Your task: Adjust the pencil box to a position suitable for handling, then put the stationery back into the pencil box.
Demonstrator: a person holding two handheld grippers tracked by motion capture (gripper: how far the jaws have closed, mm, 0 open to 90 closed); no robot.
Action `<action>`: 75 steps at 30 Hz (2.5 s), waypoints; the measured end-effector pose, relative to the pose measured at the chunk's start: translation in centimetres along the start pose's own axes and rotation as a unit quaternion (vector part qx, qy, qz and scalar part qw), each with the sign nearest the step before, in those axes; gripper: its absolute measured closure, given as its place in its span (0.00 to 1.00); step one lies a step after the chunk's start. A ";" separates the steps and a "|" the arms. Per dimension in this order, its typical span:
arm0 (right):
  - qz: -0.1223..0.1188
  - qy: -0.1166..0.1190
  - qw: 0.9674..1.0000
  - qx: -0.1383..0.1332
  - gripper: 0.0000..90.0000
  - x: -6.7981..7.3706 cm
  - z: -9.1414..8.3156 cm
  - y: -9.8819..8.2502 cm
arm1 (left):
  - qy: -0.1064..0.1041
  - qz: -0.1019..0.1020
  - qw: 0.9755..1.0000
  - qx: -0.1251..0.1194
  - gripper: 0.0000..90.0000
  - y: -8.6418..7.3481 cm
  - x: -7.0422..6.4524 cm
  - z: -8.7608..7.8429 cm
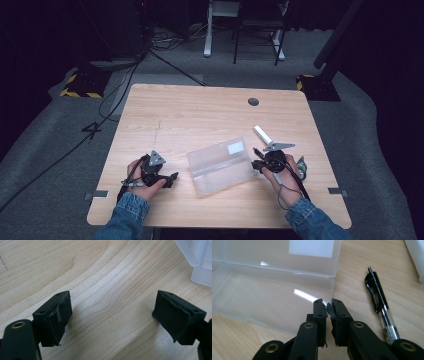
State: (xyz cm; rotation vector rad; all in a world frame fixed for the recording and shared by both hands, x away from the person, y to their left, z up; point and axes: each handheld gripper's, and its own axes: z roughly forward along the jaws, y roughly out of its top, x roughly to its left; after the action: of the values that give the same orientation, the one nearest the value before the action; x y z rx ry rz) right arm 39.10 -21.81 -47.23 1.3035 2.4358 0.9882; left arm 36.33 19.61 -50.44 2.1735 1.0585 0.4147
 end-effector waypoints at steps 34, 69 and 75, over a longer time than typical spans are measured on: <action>0.004 0.016 0.999 -0.044 0.70 1.5 -4.2 -6.0 | -0.011 0.004 1.000 0.002 0.17 0.6 -0.9 0.6; 0.021 -0.053 0.995 -0.081 0.64 -7.5 -8.3 -3.7 | -0.012 0.007 1.000 0.001 0.18 -0.5 -1.0 -0.5; -0.002 -0.049 0.997 -0.064 0.72 -7.1 -7.1 -3.3 | -0.011 0.010 1.000 0.002 0.18 -0.5 -1.0 -0.5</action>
State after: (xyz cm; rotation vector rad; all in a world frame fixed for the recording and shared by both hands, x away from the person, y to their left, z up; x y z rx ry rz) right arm 37.72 -32.01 -44.92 1.2725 2.2628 1.0337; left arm 35.20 19.25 -50.41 2.1886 1.0272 0.3975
